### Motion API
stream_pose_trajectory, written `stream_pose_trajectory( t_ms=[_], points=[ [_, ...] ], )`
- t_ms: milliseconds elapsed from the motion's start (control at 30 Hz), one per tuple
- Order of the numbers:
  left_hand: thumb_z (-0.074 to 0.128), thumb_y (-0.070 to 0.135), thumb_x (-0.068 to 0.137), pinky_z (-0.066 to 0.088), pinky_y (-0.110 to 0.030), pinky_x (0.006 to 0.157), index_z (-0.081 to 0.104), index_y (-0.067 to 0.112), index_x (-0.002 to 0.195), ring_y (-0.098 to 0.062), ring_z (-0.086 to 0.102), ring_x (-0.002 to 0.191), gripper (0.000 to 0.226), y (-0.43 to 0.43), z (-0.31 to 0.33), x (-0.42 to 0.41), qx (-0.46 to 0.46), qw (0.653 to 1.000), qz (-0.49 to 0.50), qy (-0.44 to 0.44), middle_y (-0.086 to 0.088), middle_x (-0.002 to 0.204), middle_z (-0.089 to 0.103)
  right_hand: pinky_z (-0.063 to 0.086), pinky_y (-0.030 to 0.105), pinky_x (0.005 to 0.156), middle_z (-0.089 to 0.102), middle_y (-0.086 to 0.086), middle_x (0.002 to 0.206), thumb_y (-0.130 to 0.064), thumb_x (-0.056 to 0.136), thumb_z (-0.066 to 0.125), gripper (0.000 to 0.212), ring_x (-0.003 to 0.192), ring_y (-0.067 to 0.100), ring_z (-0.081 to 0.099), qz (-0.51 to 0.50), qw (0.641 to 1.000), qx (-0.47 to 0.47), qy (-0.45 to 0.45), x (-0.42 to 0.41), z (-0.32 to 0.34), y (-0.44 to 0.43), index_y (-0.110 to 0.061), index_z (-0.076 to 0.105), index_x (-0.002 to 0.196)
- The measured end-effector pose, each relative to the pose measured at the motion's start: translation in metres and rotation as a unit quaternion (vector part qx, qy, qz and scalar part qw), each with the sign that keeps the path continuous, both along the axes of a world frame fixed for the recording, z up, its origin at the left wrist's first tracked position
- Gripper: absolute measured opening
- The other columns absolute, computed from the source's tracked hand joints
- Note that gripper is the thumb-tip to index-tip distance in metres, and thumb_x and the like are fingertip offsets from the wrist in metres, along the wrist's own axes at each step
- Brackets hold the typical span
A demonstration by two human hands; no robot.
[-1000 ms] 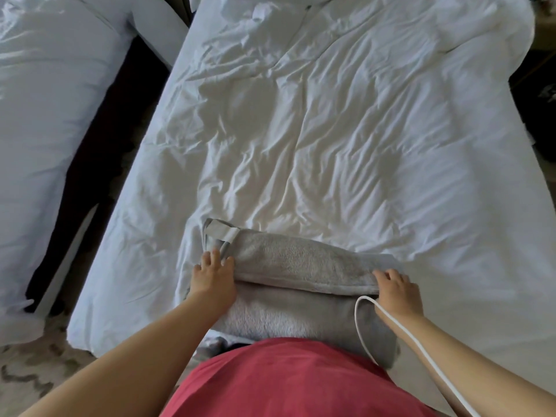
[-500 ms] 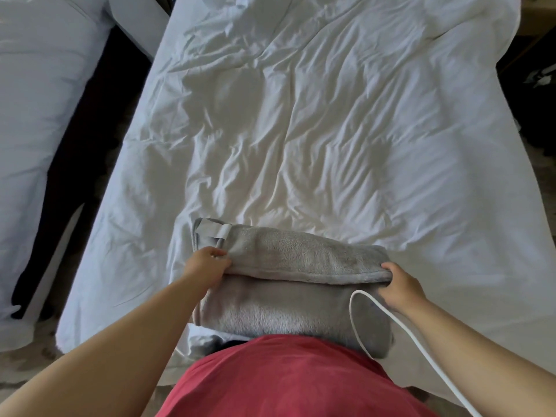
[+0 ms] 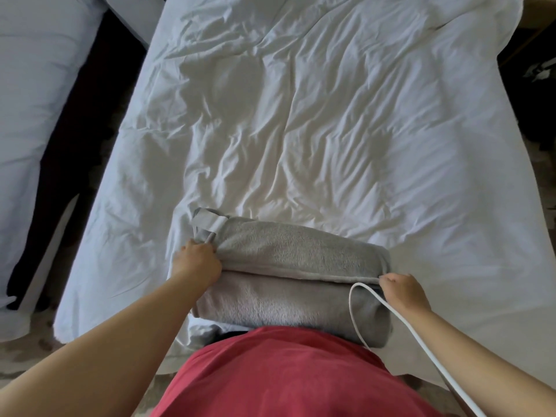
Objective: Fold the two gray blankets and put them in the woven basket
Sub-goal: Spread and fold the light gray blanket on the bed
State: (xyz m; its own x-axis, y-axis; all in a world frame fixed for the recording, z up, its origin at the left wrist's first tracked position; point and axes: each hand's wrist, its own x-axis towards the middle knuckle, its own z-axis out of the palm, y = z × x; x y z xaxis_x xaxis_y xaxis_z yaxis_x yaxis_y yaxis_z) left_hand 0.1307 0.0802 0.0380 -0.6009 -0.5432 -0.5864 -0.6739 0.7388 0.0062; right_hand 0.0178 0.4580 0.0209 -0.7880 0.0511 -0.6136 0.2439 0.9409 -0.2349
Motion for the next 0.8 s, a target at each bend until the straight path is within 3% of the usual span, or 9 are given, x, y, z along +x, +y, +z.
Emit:
stream_pose_trajectory(
  t_ms=[100, 200, 267, 333, 400, 567, 700, 800],
  points=[
    [0.043, 0.019, 0.087, 0.029, -0.041, 0.106, 0.049, 0.02, 0.132, -0.031, 0.034, 0.13, 0.046, 0.02, 0.014, -0.014, -0.059, 0.997, -0.052, -0.023, -0.013, 0.146, 0.029, 0.033, 0.032, 0.055, 0.053, 0.009, 0.06, -0.033, 0.092, 0.051, 0.046, 0.061, 0.026, 0.05, -0.053, 0.998, 0.0, 0.014, -0.005, -0.003, -0.006, -0.007, 0.054, 0.053],
    [0.043, 0.016, 0.088, 0.028, -0.042, 0.109, 0.051, 0.019, 0.128, -0.032, 0.034, 0.132, 0.041, 0.043, 0.022, -0.032, -0.004, 0.994, -0.107, 0.025, -0.012, 0.145, 0.032, 0.03, 0.029, 0.05, 0.054, 0.01, 0.057, -0.027, 0.083, 0.063, 0.037, 0.062, 0.028, 0.053, -0.068, 0.998, 0.012, -0.007, -0.013, -0.009, -0.013, -0.008, 0.053, 0.054],
    [0.044, 0.016, 0.091, 0.039, -0.039, 0.103, 0.054, 0.018, 0.126, -0.029, 0.044, 0.125, 0.036, 0.062, 0.021, -0.043, 0.096, 0.983, -0.149, 0.053, -0.008, 0.136, 0.044, 0.04, 0.027, 0.06, 0.066, 0.016, 0.081, -0.028, 0.076, 0.072, 0.026, 0.08, 0.031, 0.062, -0.121, 0.992, 0.0, -0.031, -0.014, -0.014, -0.014, -0.004, 0.064, 0.077],
    [0.044, 0.018, 0.094, 0.044, -0.036, 0.099, 0.053, 0.02, 0.131, -0.025, 0.051, 0.12, 0.038, 0.082, 0.015, -0.05, 0.204, 0.965, -0.159, 0.047, -0.005, 0.133, 0.052, 0.05, 0.034, 0.081, 0.065, 0.018, 0.108, -0.033, 0.07, 0.079, 0.056, 0.1, 0.033, 0.063, -0.217, 0.973, -0.042, -0.061, -0.011, -0.022, -0.011, 0.001, 0.058, 0.11],
    [0.043, 0.021, 0.096, 0.044, -0.032, 0.1, 0.048, 0.022, 0.137, -0.022, 0.053, 0.121, 0.042, 0.098, 0.004, -0.053, 0.273, 0.95, -0.15, 0.014, -0.003, 0.137, 0.054, 0.052, 0.038, 0.083, 0.064, 0.018, 0.114, -0.037, 0.071, 0.079, 0.065, 0.099, 0.03, 0.064, -0.266, 0.954, -0.084, -0.112, -0.005, -0.029, -0.006, 0.001, 0.056, 0.119],
    [0.042, 0.028, 0.099, 0.034, -0.036, 0.108, 0.04, 0.033, 0.143, -0.028, 0.037, 0.134, 0.044, 0.114, -0.021, -0.049, 0.273, 0.946, -0.169, -0.04, -0.009, 0.149, 0.035, 0.054, 0.035, 0.079, 0.073, 0.007, 0.102, -0.046, 0.081, 0.068, 0.047, 0.092, 0.022, 0.069, -0.32, 0.884, -0.226, -0.254, 0.005, -0.047, 0.014, -0.012, 0.065, 0.115],
    [0.043, 0.029, 0.098, 0.041, -0.036, 0.102, 0.043, 0.036, 0.141, -0.028, 0.046, 0.124, 0.043, 0.113, -0.026, -0.043, 0.274, 0.945, -0.174, -0.041, -0.009, 0.143, 0.039, 0.054, 0.033, 0.076, 0.074, 0.007, 0.102, -0.05, 0.065, 0.074, 0.054, 0.092, 0.021, 0.072, -0.344, 0.841, -0.293, -0.298, 0.009, -0.05, 0.025, -0.013, 0.071, 0.105],
    [0.043, 0.032, 0.098, 0.038, -0.036, 0.105, 0.042, 0.034, 0.142, -0.026, 0.046, 0.126, 0.044, 0.109, -0.027, -0.041, 0.284, 0.941, -0.177, -0.059, -0.006, 0.146, 0.042, 0.056, 0.031, 0.068, 0.075, 0.011, 0.099, -0.044, 0.071, 0.073, 0.042, 0.085, 0.022, 0.073, -0.363, 0.824, -0.311, -0.306, 0.01, -0.044, 0.021, -0.011, 0.072, 0.096]
  ],
)
